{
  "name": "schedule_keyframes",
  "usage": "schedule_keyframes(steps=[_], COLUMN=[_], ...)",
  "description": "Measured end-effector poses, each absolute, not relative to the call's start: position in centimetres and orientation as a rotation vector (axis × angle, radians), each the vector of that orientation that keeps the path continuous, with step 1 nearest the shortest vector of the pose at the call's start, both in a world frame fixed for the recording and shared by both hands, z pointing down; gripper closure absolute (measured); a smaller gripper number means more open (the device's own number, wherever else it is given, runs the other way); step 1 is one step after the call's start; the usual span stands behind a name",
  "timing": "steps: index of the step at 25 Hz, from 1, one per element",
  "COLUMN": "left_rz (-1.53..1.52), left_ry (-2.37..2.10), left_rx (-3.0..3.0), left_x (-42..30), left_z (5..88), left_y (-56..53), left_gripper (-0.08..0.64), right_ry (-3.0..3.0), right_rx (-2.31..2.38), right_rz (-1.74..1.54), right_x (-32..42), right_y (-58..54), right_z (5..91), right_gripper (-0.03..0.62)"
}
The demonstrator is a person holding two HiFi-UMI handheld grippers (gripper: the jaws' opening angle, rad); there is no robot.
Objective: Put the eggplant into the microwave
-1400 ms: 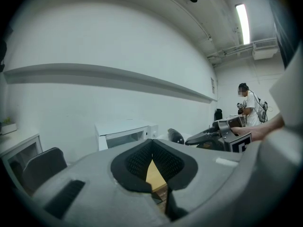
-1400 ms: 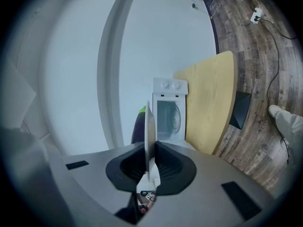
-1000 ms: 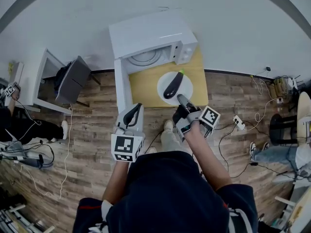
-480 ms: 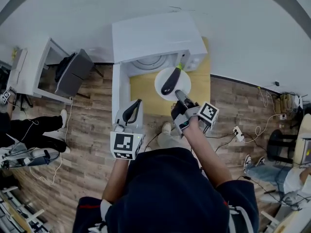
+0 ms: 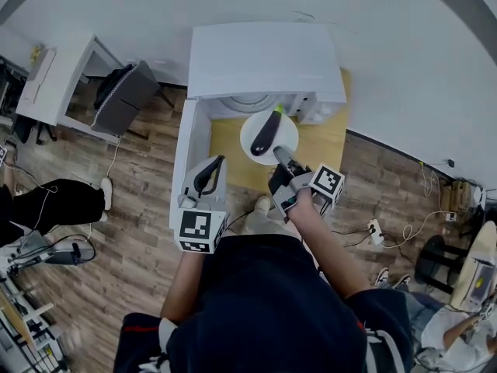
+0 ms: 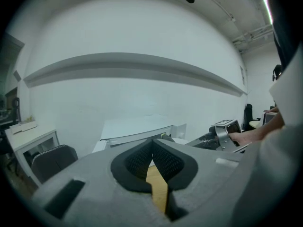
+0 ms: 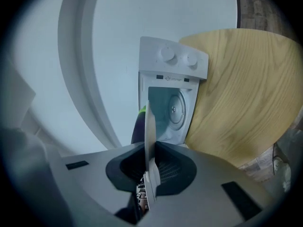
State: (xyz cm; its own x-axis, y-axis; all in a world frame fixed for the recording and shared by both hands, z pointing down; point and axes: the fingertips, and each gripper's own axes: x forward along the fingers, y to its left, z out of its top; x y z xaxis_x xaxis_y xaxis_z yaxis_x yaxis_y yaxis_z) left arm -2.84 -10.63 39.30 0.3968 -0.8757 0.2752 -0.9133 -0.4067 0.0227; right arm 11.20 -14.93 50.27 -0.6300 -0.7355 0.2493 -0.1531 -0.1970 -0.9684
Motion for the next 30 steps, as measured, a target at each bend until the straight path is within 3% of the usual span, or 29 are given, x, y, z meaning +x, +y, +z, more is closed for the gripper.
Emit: schedule_keyframes(steps=[30], left_rz=[0.441], left_ry=[-1.512], left_rx=[2.433], left_x=[-1.1], left_z=[44.2], left_y=[-14.2], left_gripper=[0.545], right_ry=[1.724], right_rx=[-1.024], right_rz=[-2.000], right_x=[9.7], right_y=[-18.8], right_z=[56.9], right_gripper=[0.565])
